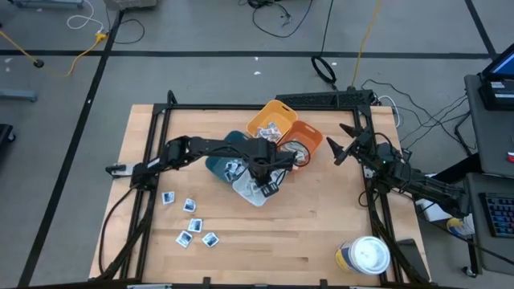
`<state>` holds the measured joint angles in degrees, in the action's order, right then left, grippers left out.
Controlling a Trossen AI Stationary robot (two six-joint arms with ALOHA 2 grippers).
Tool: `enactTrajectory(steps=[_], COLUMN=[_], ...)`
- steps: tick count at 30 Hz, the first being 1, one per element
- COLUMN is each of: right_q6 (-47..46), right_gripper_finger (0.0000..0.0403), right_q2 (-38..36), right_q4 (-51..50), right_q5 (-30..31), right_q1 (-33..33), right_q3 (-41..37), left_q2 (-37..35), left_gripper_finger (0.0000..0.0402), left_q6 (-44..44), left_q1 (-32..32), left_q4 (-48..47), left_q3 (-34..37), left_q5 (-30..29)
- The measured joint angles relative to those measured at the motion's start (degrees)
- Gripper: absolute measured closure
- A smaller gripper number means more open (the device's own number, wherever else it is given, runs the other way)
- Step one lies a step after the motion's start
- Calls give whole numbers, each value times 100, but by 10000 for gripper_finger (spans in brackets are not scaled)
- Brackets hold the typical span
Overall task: Pick & Place First Aid Supplies
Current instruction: Put the black towelette pack into the white bin, then put the blue alcohol pad into the blue bin
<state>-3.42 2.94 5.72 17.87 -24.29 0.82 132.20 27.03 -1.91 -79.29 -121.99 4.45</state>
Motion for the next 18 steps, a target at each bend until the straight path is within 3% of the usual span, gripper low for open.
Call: enactTrajectory(steps=[9, 13, 18], right_q6=[-2, 0, -2], right_gripper_finger=[26, 26, 26], right_q2=[-2, -2, 0], right_q4=[0, 0, 0], right_q5=[0, 0, 0], right_q1=[1, 0, 1], right_q3=[-1, 0, -2], left_q2=[0, -2, -102], left_gripper_finger=[160, 120, 101], left_q6=[19, 108, 158], left_q1=[-20, -46, -118], left_q4=[-9, -33, -300], left_q3=[0, 0, 9], left_q5=[194, 354, 367])
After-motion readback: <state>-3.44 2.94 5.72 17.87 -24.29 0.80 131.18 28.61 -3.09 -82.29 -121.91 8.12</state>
